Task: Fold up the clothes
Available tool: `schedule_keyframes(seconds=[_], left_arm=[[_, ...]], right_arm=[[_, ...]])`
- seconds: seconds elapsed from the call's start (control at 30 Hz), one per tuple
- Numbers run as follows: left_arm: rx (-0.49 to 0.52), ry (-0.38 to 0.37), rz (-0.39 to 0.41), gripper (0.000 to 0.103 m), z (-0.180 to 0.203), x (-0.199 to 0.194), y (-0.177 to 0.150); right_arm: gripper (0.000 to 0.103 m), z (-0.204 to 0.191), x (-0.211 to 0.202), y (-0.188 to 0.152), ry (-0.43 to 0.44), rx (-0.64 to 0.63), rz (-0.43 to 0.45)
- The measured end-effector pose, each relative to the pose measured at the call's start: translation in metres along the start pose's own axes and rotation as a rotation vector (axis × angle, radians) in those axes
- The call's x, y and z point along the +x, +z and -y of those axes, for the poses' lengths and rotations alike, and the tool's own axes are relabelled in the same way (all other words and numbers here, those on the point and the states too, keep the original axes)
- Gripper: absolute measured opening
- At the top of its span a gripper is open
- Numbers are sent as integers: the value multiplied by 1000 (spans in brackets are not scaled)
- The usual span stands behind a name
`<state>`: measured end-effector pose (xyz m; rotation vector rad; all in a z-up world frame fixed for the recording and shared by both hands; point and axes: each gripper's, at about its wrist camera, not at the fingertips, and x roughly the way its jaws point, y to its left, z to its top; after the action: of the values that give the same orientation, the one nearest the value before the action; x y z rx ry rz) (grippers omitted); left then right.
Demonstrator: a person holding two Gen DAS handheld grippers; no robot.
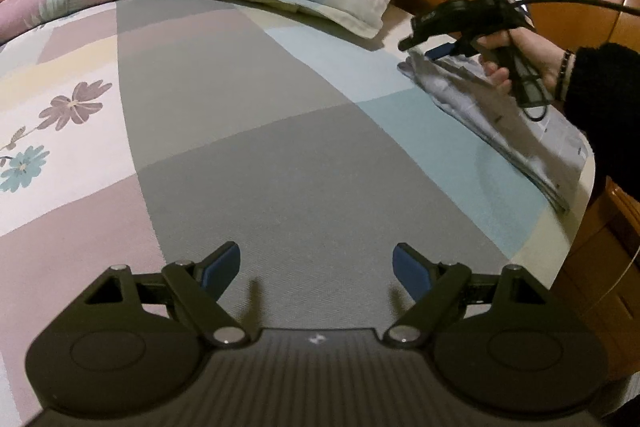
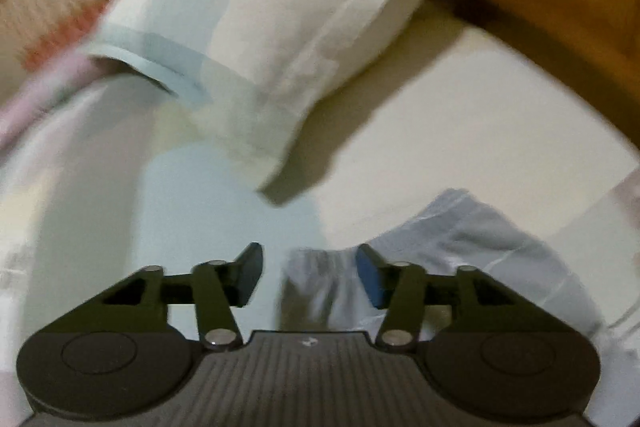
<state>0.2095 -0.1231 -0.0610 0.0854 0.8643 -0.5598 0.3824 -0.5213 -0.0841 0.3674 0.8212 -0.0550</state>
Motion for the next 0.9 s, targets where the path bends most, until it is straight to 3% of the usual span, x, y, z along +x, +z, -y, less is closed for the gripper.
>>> schedule_keyframes(seconds=[0.07,0.13,0.2,0.37,0.57,0.7,0.9], left_arm=[[-5,2,4,85,-2,-1,1],[-11,14,3,85,-4,2,1],[-20,19,-4,85,-5,5,1],[-2,21,-24,85,-1,9,-2],[-5,25,-32,85,-2,8,-4],[-5,21,-29,85,-1,9,-4],[39,8,-42,85,10,12,-4]], right_arm=[[58,8,-22,6,57,13,74],[53,14,-38,12,0,5,142],[33,19,-38,17,-93,-8,138],[20,35,-2,7,-215,-6,50],[21,40,4,13,-173,17,53],[26,21,-21,-3,-143,-102,56],[40,-2,-22,-56,-162,-269,-65]])
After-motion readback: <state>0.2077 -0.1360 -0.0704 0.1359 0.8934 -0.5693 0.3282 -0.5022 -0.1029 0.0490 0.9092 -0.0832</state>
